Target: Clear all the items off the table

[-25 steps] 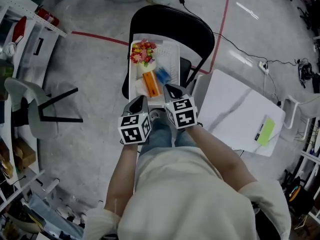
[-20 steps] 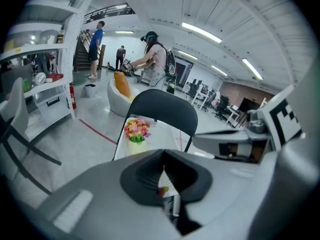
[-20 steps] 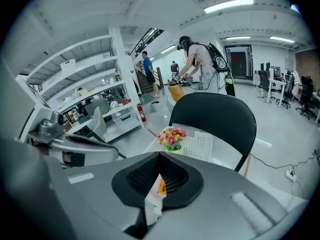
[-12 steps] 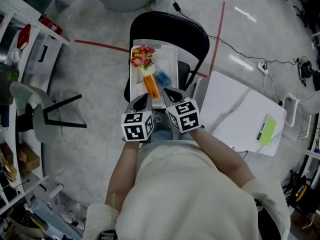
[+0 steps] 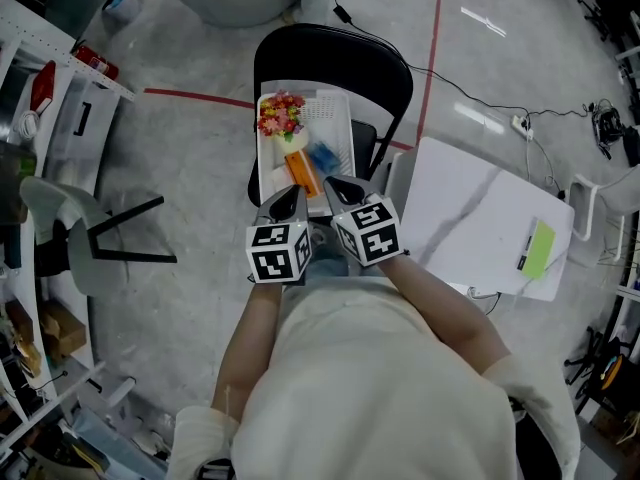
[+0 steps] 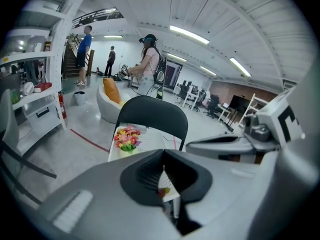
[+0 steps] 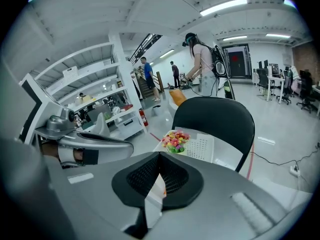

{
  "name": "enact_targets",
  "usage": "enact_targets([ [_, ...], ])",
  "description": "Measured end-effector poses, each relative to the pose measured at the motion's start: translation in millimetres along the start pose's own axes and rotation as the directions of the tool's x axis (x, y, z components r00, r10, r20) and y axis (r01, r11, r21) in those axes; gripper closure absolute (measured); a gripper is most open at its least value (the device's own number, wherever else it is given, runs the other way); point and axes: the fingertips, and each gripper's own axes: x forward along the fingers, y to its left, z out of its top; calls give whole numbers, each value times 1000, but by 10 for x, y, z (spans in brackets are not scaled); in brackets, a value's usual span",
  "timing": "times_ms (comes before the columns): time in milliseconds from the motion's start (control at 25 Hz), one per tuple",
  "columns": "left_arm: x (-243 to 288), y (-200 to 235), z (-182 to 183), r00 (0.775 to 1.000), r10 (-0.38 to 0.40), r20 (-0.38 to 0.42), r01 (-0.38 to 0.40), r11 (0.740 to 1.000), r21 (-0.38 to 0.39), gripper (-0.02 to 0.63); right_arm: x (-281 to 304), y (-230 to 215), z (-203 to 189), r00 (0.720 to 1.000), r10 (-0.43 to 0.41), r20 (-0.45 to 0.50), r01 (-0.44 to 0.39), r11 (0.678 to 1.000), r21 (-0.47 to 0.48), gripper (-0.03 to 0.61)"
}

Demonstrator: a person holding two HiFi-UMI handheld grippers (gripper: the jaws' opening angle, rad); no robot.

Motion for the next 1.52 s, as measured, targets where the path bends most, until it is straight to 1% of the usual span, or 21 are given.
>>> enact_targets([
  [160,5,-50,-12,999,-37,-16,37,999,22,606,-11,0,-47,1000,-22,4,22,999,38,580],
  [320,41,-128,12,996,-82,-33,84,994,63,606,-43,-49,-89,998,-54,12,53,995,89,580],
  [480,102,-216,26,992,-114,-48,118,988,101,606,-115,-123,-173,996,-85,13,83,989,122,580],
  [800,208,-597,-5,983,-170,-70,179,972,154,606,-433,-415,-313,987,-156,33,147,972,183,580],
  [960,244,-944,-64,974,-206,-90,220,957,190,606,-727,-619,-427,979,-198,45,184,959,216,580],
  [1240,224,-1684,-238,956,-269,-117,290,927,238,606,-1395,-973,-771,959,-278,53,255,929,267,580],
  [1520,94,-2516,-638,936,-320,-148,351,891,290,606,-2134,-1209,-1280,937,-342,66,305,897,319,580],
])
